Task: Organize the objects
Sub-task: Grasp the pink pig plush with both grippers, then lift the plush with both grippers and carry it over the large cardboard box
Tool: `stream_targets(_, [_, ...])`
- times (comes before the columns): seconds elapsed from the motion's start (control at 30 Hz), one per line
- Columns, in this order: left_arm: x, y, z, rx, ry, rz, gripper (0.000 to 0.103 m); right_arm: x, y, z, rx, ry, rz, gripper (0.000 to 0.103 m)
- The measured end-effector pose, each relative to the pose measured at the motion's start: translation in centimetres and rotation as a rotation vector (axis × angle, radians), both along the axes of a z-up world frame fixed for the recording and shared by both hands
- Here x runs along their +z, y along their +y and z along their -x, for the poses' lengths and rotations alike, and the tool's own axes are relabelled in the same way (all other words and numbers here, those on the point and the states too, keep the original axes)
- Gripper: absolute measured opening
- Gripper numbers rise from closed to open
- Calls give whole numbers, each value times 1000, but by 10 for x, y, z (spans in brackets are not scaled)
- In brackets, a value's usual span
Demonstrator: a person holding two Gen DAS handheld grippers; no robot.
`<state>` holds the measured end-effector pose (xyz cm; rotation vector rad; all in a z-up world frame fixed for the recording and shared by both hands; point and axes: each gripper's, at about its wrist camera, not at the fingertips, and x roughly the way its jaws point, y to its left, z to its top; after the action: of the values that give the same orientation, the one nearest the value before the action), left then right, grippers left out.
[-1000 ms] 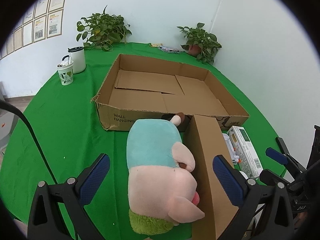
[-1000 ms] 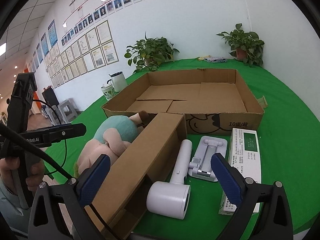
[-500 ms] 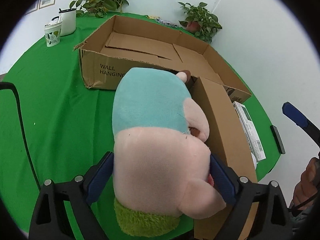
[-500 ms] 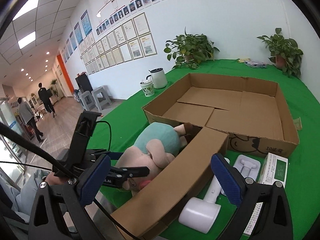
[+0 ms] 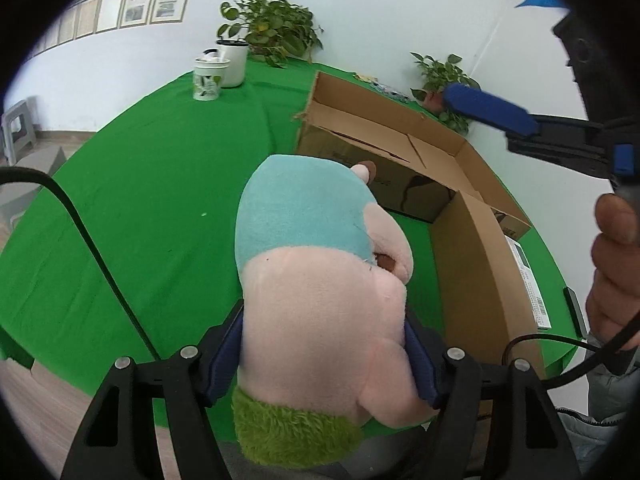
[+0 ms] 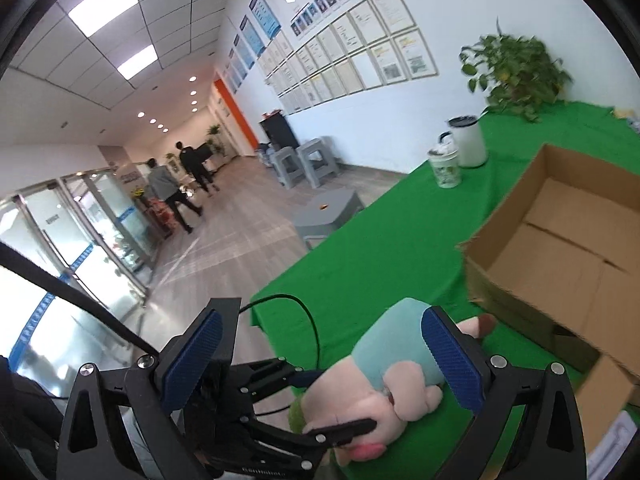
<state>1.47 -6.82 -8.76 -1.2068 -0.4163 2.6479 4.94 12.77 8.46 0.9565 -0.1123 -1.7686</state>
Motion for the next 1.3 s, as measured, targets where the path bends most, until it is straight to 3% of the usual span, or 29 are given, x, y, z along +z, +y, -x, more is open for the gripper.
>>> stream_targets(0.13, [-5, -20, -13, 45, 2, -74, 70, -48, -49, 18, -22, -113, -174, 99])
stream_targets(0.27, [-7, -16, -18, 53, 15, -76, 70, -86, -64, 19, -55, -202, -323, 98])
stream_targets(0.33, [-7, -11, -18, 50, 23, -59, 70, -93, -73, 13, -46, -236, -343, 98])
stream_targets(0.47, [-6, -7, -18, 43, 24, -36, 70, -100, -101, -8, -62, -152, -448, 99])
stream_targets(0.63, [-5, -1, -19, 56, 25, -23, 70, -109, -122, -25, -119, -126, -502, 99])
stream_targets(0.83, [0, 12, -23, 66, 42, 13, 68, -110, -124, -25, -133, -114, -487, 92])
stream_targets(0.93, [7, 22, -26, 64, 60, 47, 67, -106, -120, -26, -143, -113, -456, 86])
stream_targets(1.03, [26, 39, -35, 54, 128, 108, 67, -88, -99, -22, -155, -74, -382, 83])
stream_targets(1.3, [100, 101, -28, -62, 408, 208, 67, 21, -24, -29, -344, 194, -208, 81])
